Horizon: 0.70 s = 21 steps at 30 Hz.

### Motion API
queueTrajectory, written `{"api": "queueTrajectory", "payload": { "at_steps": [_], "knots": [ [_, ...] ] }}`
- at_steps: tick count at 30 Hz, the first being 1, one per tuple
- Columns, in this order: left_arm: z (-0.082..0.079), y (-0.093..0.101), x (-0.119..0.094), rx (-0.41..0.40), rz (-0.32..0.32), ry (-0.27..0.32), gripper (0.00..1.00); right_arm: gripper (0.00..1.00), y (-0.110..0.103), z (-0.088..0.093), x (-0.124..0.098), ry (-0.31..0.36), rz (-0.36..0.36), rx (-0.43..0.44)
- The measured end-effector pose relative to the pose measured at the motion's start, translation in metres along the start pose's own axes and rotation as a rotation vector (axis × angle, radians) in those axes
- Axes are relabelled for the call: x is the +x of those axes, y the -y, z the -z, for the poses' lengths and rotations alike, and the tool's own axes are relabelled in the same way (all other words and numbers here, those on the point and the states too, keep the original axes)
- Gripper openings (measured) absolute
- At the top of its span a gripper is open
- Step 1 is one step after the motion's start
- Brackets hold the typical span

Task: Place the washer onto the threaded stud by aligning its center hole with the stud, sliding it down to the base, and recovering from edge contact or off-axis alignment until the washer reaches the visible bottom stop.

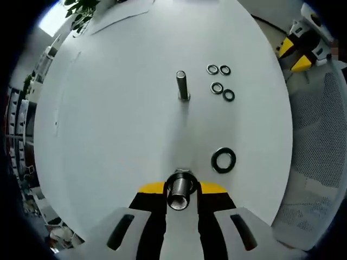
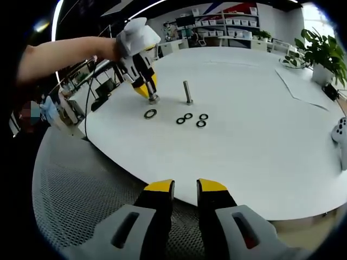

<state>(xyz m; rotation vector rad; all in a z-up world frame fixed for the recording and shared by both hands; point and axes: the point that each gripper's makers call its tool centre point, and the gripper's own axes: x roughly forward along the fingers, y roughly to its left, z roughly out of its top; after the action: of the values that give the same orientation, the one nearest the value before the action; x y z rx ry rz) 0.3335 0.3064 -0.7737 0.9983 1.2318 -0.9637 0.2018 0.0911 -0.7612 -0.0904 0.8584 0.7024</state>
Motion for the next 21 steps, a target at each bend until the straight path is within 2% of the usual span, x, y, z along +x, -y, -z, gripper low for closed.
{"api": "queueTrajectory", "payload": {
  "at_steps": [15, 19, 21],
  "knots": [
    [0.0008, 0.0007, 0.0084, -0.036, 0.001, 0.009, 0.19, 0.19, 0.0008, 0.0002, 0.0000, -0.002, 0.004, 0.000],
    [0.0047, 0.0025, 0.0089, -0.087, 0.003, 0.007, 0.20, 0.19, 0.0009, 0.0002, -0.0001, -0.002, 0.006, 0.000],
    [0.0071, 0.0028, 0.0076, -0.138, -0.010, 0.018, 0.20, 0.19, 0.0010, 0.0000, -0.0001, 0.000, 0.006, 0.000]
  ]
}}
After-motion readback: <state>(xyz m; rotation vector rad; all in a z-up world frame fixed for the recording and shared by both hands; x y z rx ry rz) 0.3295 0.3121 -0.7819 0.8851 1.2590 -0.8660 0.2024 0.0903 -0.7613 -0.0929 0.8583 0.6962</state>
